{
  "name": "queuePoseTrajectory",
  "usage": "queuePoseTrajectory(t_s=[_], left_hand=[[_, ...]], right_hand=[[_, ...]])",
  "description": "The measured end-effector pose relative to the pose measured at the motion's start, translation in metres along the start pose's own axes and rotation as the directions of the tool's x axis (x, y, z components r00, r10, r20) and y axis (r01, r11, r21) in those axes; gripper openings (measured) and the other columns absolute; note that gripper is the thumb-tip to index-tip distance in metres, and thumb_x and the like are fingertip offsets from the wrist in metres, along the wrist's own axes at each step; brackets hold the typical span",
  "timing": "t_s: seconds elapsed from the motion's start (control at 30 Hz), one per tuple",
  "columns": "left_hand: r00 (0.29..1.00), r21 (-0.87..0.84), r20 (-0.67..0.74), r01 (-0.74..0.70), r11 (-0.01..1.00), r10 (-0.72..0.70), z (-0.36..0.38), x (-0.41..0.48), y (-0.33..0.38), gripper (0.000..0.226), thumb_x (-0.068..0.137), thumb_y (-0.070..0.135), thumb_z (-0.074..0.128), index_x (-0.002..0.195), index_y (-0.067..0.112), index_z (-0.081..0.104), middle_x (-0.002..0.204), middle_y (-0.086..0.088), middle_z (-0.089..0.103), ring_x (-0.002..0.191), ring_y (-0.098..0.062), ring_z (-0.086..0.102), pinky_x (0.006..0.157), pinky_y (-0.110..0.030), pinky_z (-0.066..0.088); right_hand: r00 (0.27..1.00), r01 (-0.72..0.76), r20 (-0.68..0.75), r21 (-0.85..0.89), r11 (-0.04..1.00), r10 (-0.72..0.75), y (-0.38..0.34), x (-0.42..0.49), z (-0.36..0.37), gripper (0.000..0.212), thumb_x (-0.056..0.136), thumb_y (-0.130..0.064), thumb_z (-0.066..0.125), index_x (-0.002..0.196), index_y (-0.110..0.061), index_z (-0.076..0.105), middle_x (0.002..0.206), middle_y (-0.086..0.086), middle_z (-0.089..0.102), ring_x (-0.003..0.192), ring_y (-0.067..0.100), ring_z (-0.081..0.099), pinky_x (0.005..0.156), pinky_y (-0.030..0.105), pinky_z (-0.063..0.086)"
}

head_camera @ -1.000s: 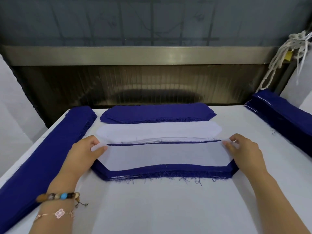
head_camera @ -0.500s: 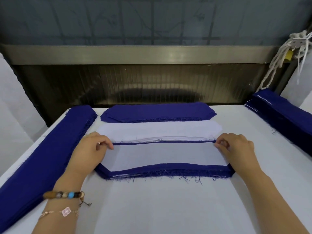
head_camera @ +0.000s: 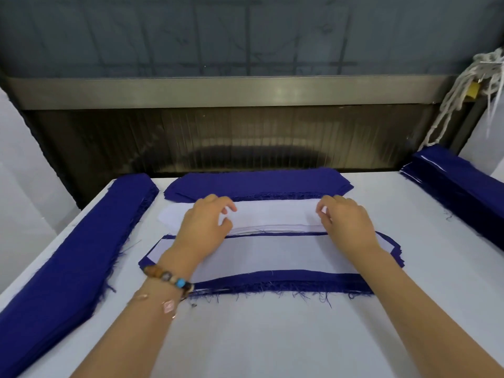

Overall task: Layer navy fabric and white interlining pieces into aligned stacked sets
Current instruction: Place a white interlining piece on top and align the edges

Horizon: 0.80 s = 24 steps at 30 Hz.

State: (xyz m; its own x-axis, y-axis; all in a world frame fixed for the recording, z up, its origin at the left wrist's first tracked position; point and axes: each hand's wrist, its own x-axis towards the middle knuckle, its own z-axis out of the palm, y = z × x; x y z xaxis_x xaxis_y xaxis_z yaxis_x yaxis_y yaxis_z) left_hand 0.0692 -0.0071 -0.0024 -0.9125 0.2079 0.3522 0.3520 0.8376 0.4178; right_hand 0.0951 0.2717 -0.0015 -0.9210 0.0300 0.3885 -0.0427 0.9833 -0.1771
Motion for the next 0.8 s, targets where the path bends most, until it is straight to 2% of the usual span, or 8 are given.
queuePoseTrajectory(t_s=[0.1,0.17,0.23,0.33,0.47,0.57,0.7,0.8], left_hand=[[0.999,0.028,0.031,-0.022,0.999,0.021,0.02,0.028,0.026,0.02,0.093,0.02,0.059,0.111,0.028,0.06,0.106,0.006,0.057,0.098,-0.015,0.054,0.086,-0.032,0.05],[0.997,0.036,0.074,-0.015,0.999,0.012,0.033,0.041,0.039,0.019,0.095,0.022,0.056,0.113,0.024,0.061,0.109,0.001,0.059,0.098,-0.019,0.056,0.086,-0.036,0.051],[0.996,0.031,0.085,0.007,0.999,-0.01,0.047,0.046,0.046,0.019,0.097,0.024,0.054,0.114,0.02,0.06,0.11,-0.003,0.059,0.095,-0.02,0.058,0.084,-0.034,0.051],[0.999,0.019,0.023,0.031,0.999,-0.032,0.064,0.045,0.043,0.017,0.099,0.024,0.05,0.114,0.019,0.057,0.106,-0.003,0.058,0.089,-0.017,0.056,0.076,-0.026,0.048],[0.999,0.06,-0.032,0.03,0.998,-0.028,0.07,0.046,0.036,0.018,0.099,0.029,0.05,0.116,0.024,0.054,0.103,0.0,0.057,0.094,-0.016,0.052,0.079,-0.028,0.048],[0.998,0.117,-0.061,0.003,0.993,0.004,0.071,0.046,0.038,0.017,0.099,0.03,0.05,0.114,0.025,0.055,0.105,0.0,0.055,0.096,-0.016,0.047,0.081,-0.027,0.046],[0.995,0.149,-0.081,-0.037,0.988,0.05,0.071,0.045,0.038,0.015,0.098,0.035,0.05,0.108,0.026,0.057,0.107,0.003,0.05,0.097,-0.014,0.041,0.08,-0.025,0.036],[0.997,0.148,-0.047,-0.052,0.988,0.06,0.07,0.046,0.039,0.012,0.098,0.037,0.05,0.103,0.027,0.055,0.11,0.005,0.051,0.101,-0.014,0.042,0.081,-0.024,0.029]], right_hand=[[0.994,-0.022,0.107,0.167,0.986,0.004,-0.027,0.025,0.014,0.02,0.097,-0.014,0.051,0.115,-0.017,0.058,0.11,0.005,0.059,0.099,0.02,0.057,0.085,0.027,0.048],[0.987,-0.031,0.16,0.22,0.975,-0.005,-0.04,0.04,0.027,0.023,0.096,-0.014,0.053,0.118,-0.018,0.058,0.115,0.005,0.059,0.101,0.02,0.057,0.088,0.026,0.048],[0.988,-0.03,0.154,0.257,0.966,-0.01,-0.047,0.048,0.04,0.022,0.096,-0.015,0.055,0.117,-0.018,0.06,0.116,0.005,0.061,0.1,0.018,0.059,0.088,0.025,0.047],[0.996,-0.026,0.093,0.308,0.951,-0.003,-0.045,0.05,0.057,0.023,0.092,-0.022,0.061,0.115,-0.019,0.063,0.112,0.003,0.061,0.096,0.014,0.059,0.085,0.022,0.047],[0.994,-0.036,0.106,0.252,0.967,0.01,-0.044,0.056,0.07,0.029,0.091,-0.029,0.063,0.118,-0.017,0.061,0.115,0.005,0.056,0.102,0.019,0.056,0.09,0.025,0.046],[0.994,-0.057,0.099,0.228,0.972,0.035,-0.044,0.059,0.072,0.023,0.092,-0.026,0.062,0.112,-0.015,0.06,0.114,0.006,0.054,0.101,0.02,0.055,0.092,0.028,0.047],[0.999,0.008,0.049,0.157,0.987,-0.016,-0.043,0.057,0.073,0.017,0.093,-0.023,0.059,0.109,-0.017,0.059,0.111,0.004,0.052,0.1,0.019,0.052,0.086,0.025,0.044],[0.998,0.062,-0.001,0.069,0.996,-0.062,-0.045,0.055,0.074,0.018,0.092,-0.022,0.062,0.109,-0.02,0.058,0.114,0.002,0.052,0.101,0.016,0.045,0.088,0.025,0.043]])
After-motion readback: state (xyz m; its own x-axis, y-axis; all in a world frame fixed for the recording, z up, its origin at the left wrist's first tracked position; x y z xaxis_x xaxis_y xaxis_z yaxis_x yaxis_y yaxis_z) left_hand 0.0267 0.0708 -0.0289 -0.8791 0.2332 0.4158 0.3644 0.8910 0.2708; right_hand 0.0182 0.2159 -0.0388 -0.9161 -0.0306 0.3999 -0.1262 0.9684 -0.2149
